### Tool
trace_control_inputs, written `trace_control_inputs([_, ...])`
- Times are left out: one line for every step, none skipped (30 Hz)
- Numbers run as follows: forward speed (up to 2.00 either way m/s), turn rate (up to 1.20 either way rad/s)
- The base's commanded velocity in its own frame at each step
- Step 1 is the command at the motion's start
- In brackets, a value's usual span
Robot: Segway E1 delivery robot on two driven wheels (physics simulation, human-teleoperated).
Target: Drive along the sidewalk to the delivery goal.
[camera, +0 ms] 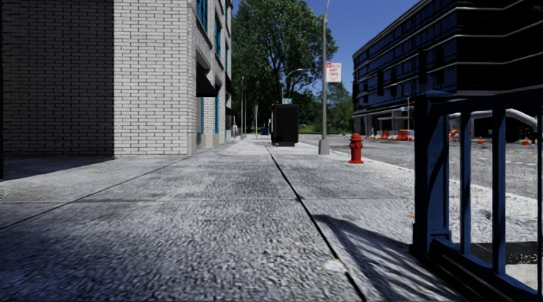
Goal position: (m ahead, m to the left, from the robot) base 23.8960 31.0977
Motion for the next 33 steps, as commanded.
trace_control_inputs([2.00,0.43])
trace_control_inputs([2.00,0.43])
trace_control_inputs([2.00,0.30])
trace_control_inputs([2.00,0.30])
trace_control_inputs([2.00,0.17])
trace_control_inputs([2.00,0.11])
trace_control_inputs([2.00,0.05])
trace_control_inputs([2.00,0.05])
trace_control_inputs([2.00,0.00])
trace_control_inputs([2.00,0.00])
trace_control_inputs([2.00,0.00])
trace_control_inputs([2.00,0.00])
trace_control_inputs([2.00,0.00])
trace_control_inputs([2.00,0.00])
trace_control_inputs([2.00,0.00])
trace_control_inputs([2.00,0.00])
trace_control_inputs([2.00,0.00])
trace_control_inputs([2.00,0.00])
trace_control_inputs([2.00,0.00])
trace_control_inputs([2.00,0.00])
trace_control_inputs([2.00,0.00])
trace_control_inputs([2.00,0.00])
trace_control_inputs([2.00,0.00])
trace_control_inputs([2.00,0.00])
trace_control_inputs([2.00,0.00])
trace_control_inputs([2.00,0.00])
trace_control_inputs([2.00,0.00])
trace_control_inputs([2.00,0.00])
trace_control_inputs([2.00,0.00])
trace_control_inputs([2.00,0.00])
trace_control_inputs([2.00,0.00])
trace_control_inputs([2.00,0.00])
trace_control_inputs([2.00,0.00])
